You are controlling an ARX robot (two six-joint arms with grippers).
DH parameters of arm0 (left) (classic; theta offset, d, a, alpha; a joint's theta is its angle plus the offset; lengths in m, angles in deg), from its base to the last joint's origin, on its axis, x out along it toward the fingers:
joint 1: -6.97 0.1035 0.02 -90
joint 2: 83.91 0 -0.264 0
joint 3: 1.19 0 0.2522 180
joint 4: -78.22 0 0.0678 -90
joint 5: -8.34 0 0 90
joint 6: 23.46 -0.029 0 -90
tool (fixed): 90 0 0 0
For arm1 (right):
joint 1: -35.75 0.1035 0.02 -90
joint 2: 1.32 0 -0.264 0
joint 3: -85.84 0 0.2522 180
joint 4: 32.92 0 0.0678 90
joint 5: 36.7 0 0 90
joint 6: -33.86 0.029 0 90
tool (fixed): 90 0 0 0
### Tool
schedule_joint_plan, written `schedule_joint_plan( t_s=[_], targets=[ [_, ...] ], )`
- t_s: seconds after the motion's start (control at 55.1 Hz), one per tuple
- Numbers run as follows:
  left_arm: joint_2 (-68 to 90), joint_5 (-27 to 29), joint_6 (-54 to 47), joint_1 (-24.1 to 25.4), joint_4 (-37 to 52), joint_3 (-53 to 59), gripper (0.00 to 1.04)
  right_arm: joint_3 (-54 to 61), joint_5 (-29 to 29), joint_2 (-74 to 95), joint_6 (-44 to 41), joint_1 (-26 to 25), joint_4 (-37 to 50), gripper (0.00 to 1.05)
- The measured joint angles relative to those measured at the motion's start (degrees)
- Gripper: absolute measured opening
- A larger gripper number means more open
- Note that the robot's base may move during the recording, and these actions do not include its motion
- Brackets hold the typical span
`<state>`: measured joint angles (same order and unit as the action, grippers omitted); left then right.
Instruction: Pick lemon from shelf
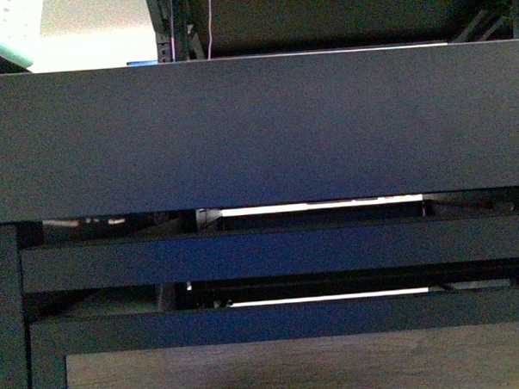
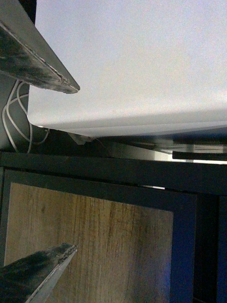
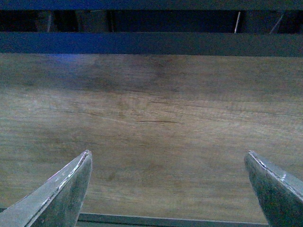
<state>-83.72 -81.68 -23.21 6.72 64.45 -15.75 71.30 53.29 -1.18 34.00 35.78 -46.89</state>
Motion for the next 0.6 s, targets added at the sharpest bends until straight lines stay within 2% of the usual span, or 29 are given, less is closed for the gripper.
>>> schedule_joint_plan(
  t_s=[0.599],
  targets=[
    [0.0,0.0,0.0,0.0,0.0,0.0,0.97,0.0,0.0,0.0,0.0,0.0,0.0,0.97]
  ],
)
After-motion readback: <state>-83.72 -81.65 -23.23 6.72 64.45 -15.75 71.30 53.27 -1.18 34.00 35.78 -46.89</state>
